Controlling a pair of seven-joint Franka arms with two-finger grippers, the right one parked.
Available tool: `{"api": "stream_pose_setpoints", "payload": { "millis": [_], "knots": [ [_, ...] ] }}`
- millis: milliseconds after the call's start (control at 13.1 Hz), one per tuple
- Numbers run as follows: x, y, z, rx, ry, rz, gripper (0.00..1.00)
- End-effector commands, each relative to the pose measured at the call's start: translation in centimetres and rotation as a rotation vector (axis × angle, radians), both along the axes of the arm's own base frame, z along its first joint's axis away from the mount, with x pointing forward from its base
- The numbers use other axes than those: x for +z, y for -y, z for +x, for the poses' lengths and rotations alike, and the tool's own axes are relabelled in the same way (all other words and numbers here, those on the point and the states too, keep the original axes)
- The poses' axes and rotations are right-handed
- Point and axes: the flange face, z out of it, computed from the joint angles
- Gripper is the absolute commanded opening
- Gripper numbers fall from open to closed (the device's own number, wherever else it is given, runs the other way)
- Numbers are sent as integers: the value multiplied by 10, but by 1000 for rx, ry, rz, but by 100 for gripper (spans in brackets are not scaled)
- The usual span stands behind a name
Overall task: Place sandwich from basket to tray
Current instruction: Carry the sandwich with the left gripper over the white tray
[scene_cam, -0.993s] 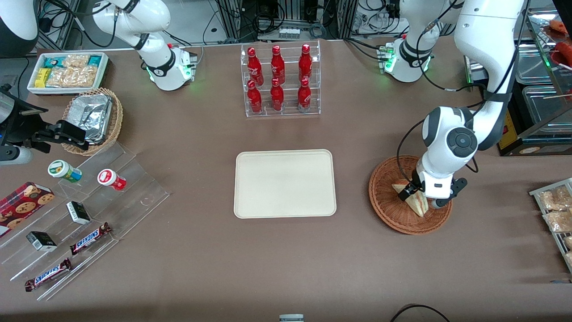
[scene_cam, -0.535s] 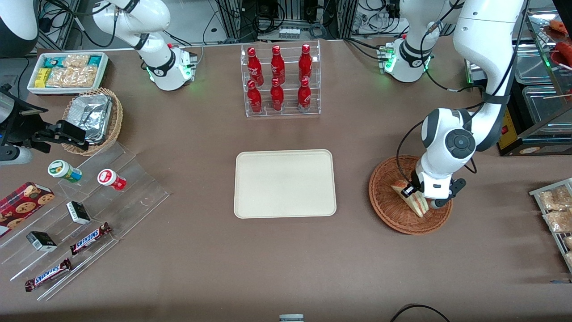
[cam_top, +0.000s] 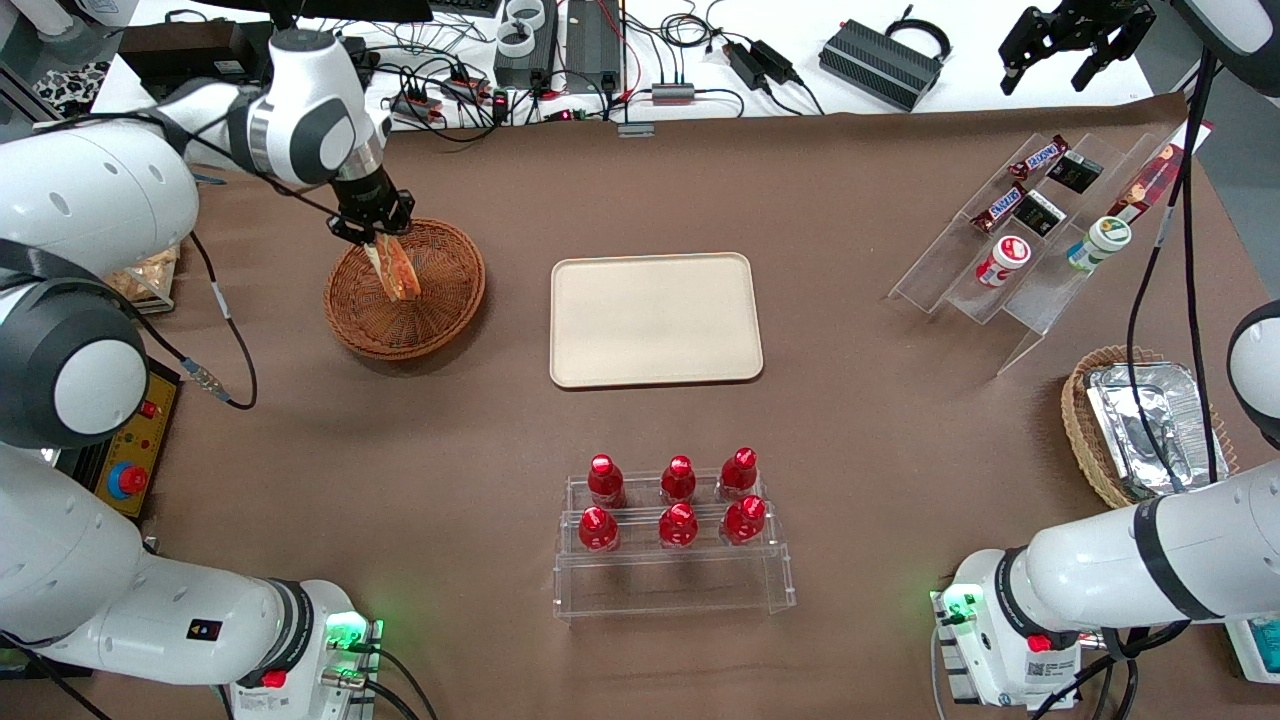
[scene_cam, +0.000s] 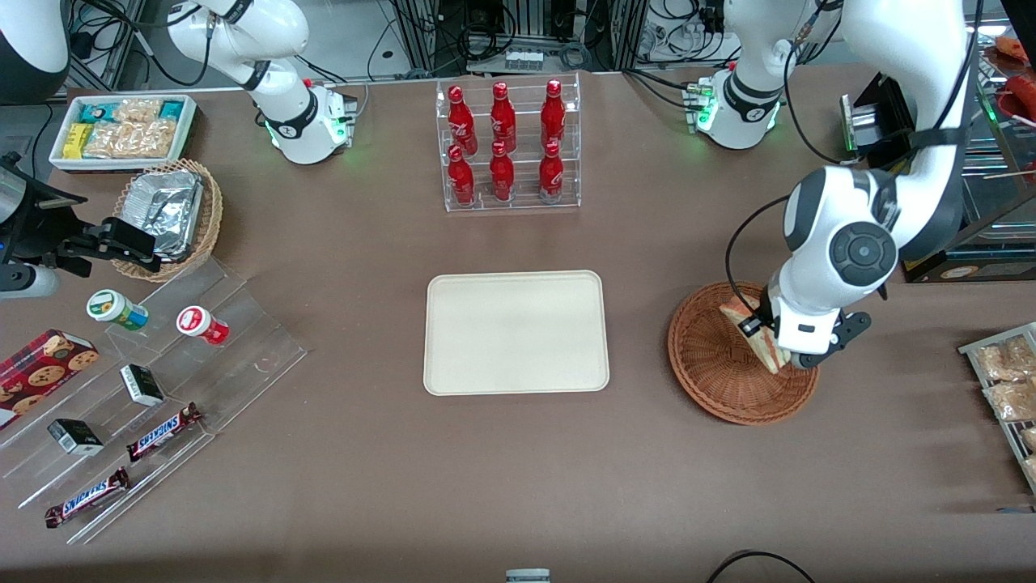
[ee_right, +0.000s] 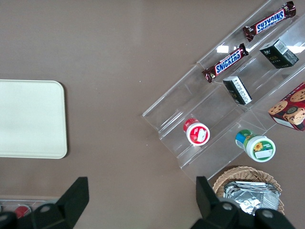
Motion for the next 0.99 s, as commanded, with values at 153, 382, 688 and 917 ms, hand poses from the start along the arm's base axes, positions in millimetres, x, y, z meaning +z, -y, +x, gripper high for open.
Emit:
{"api": "stream_pose_setpoints", "payload": {
  "millis": [153, 382, 688, 917],
  "knots": [
    [48, 67, 9, -136, -21, -13, 0],
    [60, 131, -3, -204, -23, -91, 0],
    [51, 210, 3, -279, -29, -189, 0],
    [39, 248, 2, -322, -23, -237, 0]
  ]
}}
